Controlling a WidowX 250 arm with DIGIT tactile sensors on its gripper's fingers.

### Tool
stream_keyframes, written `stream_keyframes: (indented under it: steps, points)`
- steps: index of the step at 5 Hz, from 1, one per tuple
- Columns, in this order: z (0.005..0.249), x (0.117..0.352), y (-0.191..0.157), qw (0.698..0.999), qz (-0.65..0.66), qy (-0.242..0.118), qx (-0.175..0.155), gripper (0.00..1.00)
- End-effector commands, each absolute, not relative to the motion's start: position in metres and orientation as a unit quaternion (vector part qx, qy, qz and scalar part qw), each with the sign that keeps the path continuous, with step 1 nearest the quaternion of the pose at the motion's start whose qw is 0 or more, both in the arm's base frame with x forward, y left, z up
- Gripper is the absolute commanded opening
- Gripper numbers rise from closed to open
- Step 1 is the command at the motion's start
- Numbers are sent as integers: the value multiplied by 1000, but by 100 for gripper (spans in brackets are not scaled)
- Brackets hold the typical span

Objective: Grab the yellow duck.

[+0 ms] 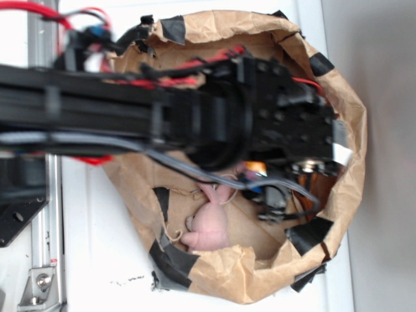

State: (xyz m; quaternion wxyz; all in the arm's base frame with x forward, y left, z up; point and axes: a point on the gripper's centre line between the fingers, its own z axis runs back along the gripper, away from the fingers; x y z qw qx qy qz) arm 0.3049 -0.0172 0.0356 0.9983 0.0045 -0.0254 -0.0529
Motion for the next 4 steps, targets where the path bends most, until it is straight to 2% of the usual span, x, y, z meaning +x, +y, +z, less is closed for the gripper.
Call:
stream_keyframes:
  steps: [1, 2, 3, 4]
  points:
    - [103, 267, 17, 996, -36, -75, -21, 0]
    - [110, 270, 25, 997, -33, -60, -33, 0]
    - [109, 275, 29, 998, -37, -54, -26, 0]
    - [100, 277, 20, 998, -34, -44, -5, 0]
